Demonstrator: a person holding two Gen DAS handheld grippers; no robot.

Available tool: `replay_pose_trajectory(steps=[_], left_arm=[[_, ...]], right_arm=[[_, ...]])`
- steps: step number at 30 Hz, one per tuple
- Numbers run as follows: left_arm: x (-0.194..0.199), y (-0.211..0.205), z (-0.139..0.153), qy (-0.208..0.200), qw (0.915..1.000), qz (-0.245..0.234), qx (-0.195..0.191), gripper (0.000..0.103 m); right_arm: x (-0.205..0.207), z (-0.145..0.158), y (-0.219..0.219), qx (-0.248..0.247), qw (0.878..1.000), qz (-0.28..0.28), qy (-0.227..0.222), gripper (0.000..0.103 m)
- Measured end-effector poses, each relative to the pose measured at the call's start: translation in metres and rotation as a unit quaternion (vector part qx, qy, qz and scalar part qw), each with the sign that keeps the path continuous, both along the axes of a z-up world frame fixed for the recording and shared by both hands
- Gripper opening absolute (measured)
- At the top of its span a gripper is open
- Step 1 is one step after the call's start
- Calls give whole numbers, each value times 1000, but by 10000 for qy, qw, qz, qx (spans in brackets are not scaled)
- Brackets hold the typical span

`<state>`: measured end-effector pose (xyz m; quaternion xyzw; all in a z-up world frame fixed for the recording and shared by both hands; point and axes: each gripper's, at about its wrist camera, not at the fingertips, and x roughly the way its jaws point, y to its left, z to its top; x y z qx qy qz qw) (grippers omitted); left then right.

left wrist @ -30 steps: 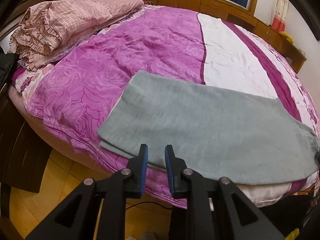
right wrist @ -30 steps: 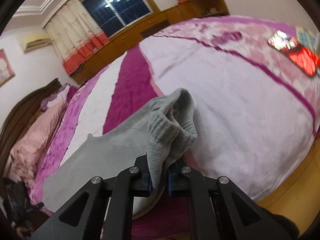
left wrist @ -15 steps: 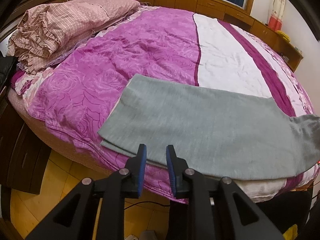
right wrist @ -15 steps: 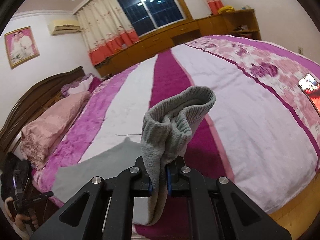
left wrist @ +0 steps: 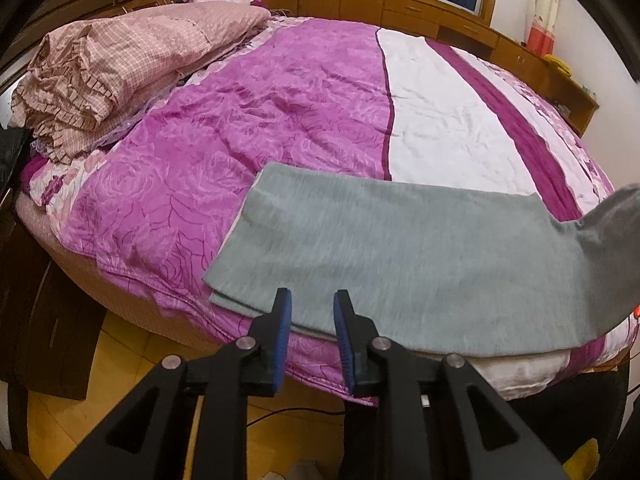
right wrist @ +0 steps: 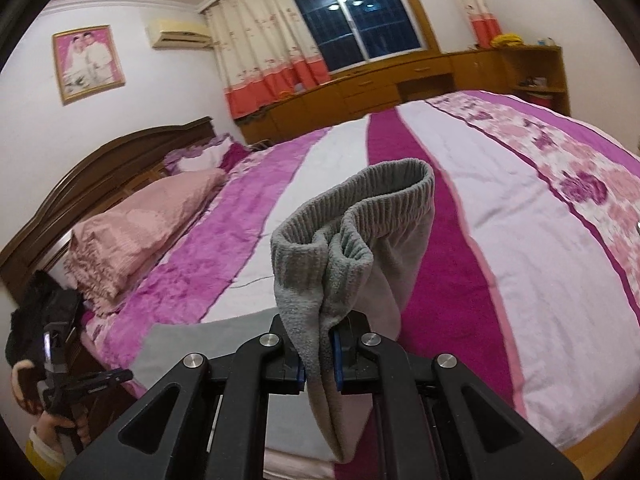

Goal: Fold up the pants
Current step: 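Carry the cuff with the right gripper over the folded pants and release it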

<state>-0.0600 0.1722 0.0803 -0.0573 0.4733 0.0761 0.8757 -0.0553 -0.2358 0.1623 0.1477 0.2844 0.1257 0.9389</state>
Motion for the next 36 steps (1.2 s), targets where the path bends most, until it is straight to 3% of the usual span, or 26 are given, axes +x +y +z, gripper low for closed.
replay_pose_trajectory(steps=[14,28,36], left_arm=[[18,-3,-7,39,9996,-272,-20,26],[20,15,-24,115,9996,-149,-193,26],[17,26,-34,159,9993,2,-326,26]], right_arm=[[20,7,82,-20,9964,844,34,3],[43,-36,166,-116,9860,1556,580,3],[55,-78,206,-348,9760,1895,1012,3]])
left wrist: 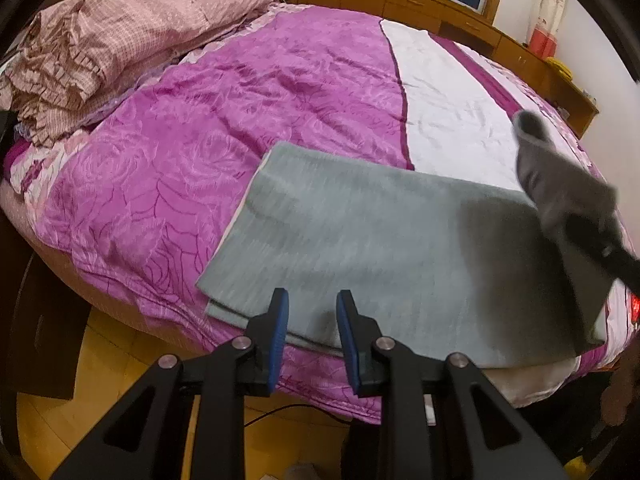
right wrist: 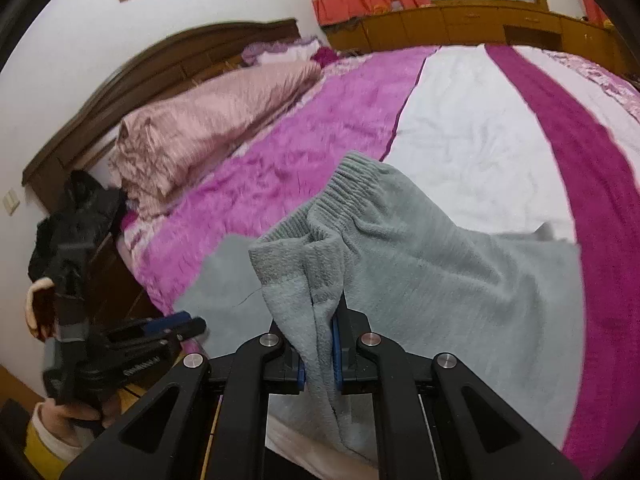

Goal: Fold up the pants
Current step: 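Carry the cuff with the right gripper over the folded pants and release it, then close the left gripper on the elastic cuff edge of the grey pants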

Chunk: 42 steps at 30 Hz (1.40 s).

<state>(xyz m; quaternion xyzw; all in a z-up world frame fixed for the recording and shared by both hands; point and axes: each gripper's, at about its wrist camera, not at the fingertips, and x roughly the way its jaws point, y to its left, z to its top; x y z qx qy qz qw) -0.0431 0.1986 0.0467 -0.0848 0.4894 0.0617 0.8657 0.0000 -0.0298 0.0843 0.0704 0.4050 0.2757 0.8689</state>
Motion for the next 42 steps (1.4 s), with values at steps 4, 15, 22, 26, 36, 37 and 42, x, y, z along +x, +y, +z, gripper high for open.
replay_pose_trajectory(steps=[4,15,22,26,36,37,42], left_arm=[[-1,2,-4,29,10000,37,-44,26],[0,-16,3,-46,9998,-108,-140,26],[6,-43,14,-191,9979,-419,-453,28],[12,-62,18,-240,9954,-596,-715,37],[49,-102,9,-267,9932,-920,-657,44],[54,-104,4,-233,9933,-944,-628,44],[62,-111,-20,-97,9939,-977,-501,44]], right_arm=[[4,-21,10,-93,9995,67,291,10],[-21,-13,3,47,9985,495,234,31],[-36,-3,-33,-550,9984,129,-26,31],[-39,-5,-62,-837,9963,-199,-57,31],[-43,-37,-107,-962,9930,-620,287,31],[-43,-42,-107,-1026,9924,-598,326,31],[-47,-58,-107,-1136,9921,-486,200,31]])
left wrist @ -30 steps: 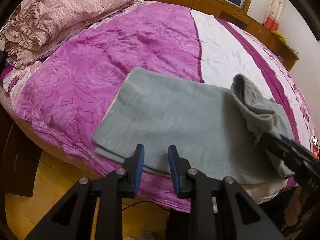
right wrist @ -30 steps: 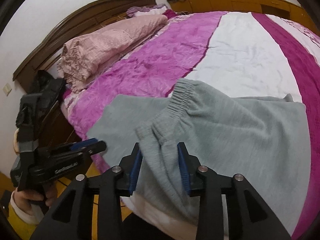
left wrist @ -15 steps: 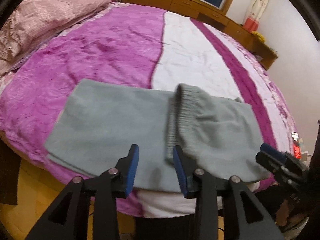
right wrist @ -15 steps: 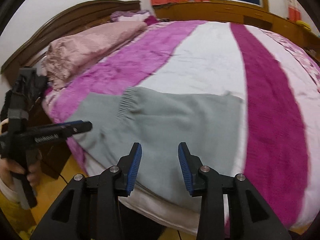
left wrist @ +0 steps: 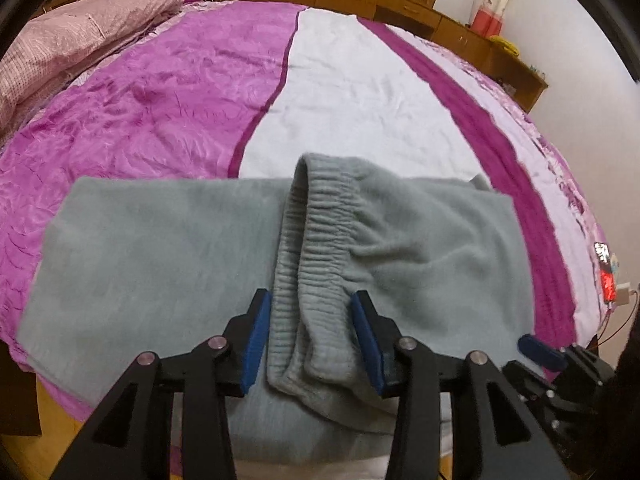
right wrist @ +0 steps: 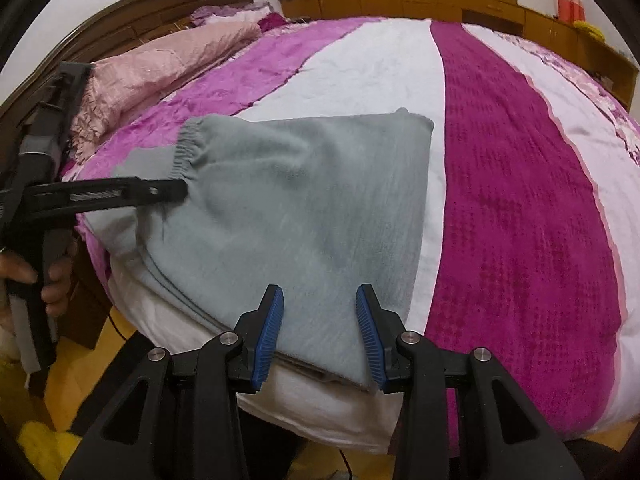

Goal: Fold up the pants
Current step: 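Close the left gripper on the elastic cuff edge of the grey pants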

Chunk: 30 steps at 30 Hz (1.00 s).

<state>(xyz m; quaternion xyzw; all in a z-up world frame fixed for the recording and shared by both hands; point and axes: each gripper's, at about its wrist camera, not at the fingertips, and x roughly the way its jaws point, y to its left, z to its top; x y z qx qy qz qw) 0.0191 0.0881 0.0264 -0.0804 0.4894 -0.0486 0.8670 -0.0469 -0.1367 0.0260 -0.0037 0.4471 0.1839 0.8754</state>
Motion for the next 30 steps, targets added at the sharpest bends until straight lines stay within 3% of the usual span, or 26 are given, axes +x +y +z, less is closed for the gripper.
replay_pose_trajectory(steps=[8,13,21,30], left_arm=[[-1,-6,-8,-180,9998,-3,77,46],[-2,-9,-12,-302,9994,25,142,46],[-2,-21,-11,-285,9982,127,511,48],[8,-21,-15,-49,9988,172,462,51]], right_arm=[[-1,9,-18,488,9988,53,-22,31],[2,22,-44,303,9984,-333,-356,31],[12,-6,-78,849,9926,-869,55,31],[14,-10,-91,1205,9883,-926,107,31]])
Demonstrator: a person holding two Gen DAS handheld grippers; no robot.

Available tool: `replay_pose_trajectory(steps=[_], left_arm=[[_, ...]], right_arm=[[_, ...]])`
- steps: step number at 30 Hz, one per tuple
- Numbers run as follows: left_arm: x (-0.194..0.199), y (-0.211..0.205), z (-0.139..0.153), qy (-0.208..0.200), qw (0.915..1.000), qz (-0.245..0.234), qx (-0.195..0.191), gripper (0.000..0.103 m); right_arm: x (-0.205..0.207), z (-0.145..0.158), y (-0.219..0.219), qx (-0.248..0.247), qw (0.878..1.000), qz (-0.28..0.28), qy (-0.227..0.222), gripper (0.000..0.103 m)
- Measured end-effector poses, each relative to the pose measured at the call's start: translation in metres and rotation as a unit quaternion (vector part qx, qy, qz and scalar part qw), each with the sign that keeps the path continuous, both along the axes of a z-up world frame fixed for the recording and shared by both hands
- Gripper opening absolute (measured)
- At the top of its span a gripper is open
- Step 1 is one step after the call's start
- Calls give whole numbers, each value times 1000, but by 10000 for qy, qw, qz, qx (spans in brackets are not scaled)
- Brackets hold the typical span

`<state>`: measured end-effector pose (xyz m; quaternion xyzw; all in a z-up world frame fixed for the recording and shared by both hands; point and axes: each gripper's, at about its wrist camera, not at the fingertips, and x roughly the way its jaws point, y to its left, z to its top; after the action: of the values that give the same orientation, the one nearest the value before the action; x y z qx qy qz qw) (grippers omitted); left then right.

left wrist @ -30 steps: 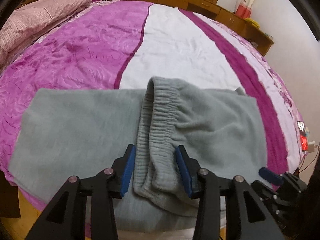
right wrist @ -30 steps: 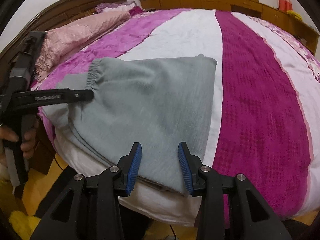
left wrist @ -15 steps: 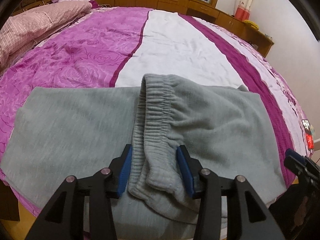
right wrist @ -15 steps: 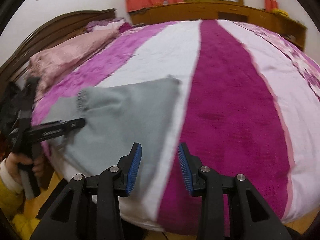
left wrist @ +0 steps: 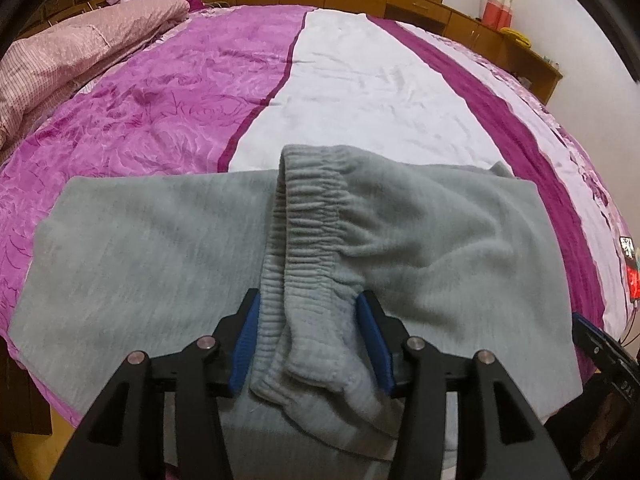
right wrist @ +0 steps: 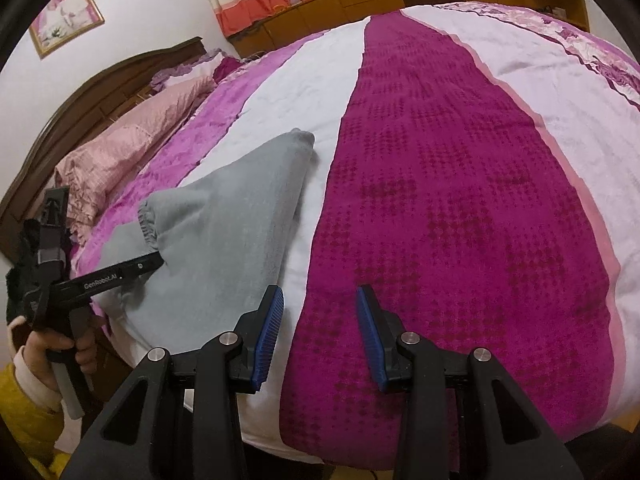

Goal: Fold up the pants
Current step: 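Close the left gripper on the elastic cuff edge of the grey pants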

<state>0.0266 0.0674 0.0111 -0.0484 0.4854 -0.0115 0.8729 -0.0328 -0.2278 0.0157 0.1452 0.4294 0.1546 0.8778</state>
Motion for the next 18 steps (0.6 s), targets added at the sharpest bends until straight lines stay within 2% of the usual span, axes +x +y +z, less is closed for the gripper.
replay_pose_trajectory(steps=[12,18], left_arm=[[0,-2,0,17,10000,34,39,51],[3,-11,3,121,9992,-29,381,51]], right_arm=[[0,3,0,130,9999,-4,-100,31],[-1,6,0,269,9995,-16,-147,31]])
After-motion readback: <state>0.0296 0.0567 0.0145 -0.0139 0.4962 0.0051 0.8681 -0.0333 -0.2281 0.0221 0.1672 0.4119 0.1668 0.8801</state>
